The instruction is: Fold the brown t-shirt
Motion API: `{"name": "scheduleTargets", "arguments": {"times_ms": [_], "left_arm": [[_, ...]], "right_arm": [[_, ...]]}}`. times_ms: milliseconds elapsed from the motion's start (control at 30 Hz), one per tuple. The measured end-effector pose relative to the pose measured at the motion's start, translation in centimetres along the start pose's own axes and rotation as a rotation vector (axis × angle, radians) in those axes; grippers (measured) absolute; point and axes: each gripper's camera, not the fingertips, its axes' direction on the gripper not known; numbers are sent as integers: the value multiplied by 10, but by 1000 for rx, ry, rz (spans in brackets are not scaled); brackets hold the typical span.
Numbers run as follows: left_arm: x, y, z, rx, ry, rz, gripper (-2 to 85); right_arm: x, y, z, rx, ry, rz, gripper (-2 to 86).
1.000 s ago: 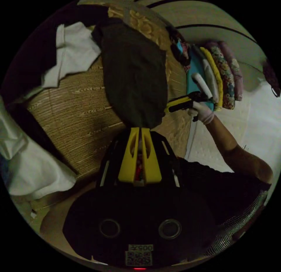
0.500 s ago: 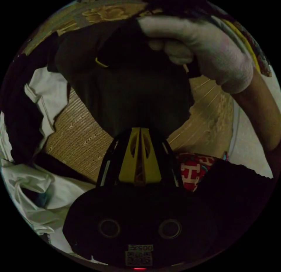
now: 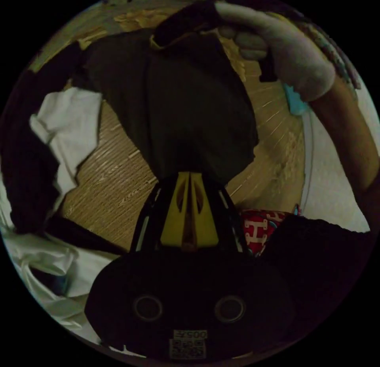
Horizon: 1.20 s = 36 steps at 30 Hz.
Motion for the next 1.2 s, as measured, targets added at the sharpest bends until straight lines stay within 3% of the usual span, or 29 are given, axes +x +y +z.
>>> {"name": "scheduleTargets", "arguments": {"times_ms": [133, 200, 300, 467, 567, 767, 933, 1033, 1100, 1200], "left_arm": [[-26, 68, -86, 318, -71, -155, -2], [-43, 128, -136, 522, -166, -306, 4], [-55, 206, -176, 687, -331, -531, 27], [-68, 322, -204, 774, -583, -868, 59], [-90, 383, -208, 743, -574, -1011, 79], [-124, 455, -214, 775, -406, -987, 150], [-134, 482, -242, 800, -433, -946, 164], [-139, 491, -257, 793, -354, -877, 137], [-137, 501, -258, 734, -283, -849, 74], [-102, 539, -264, 816, -327, -867, 39]], "right_arm": [[-14, -28, -59, 142, -177, -162, -10], [-35, -45, -79, 177, -227, -276, -9], [-77, -72, -110, 218, -325, -476, -7], [-152, -106, -166, 246, -398, -767, 37], [-184, -114, -195, 249, -379, -884, 74], [-218, -123, -235, 161, -360, -993, 123], [-221, -127, -257, 84, -287, -990, 114], [-211, -122, -259, 26, -168, -981, 79], [-196, -117, -267, 23, -149, -963, 41], [-155, -105, -308, 111, -183, -933, 0]]}}
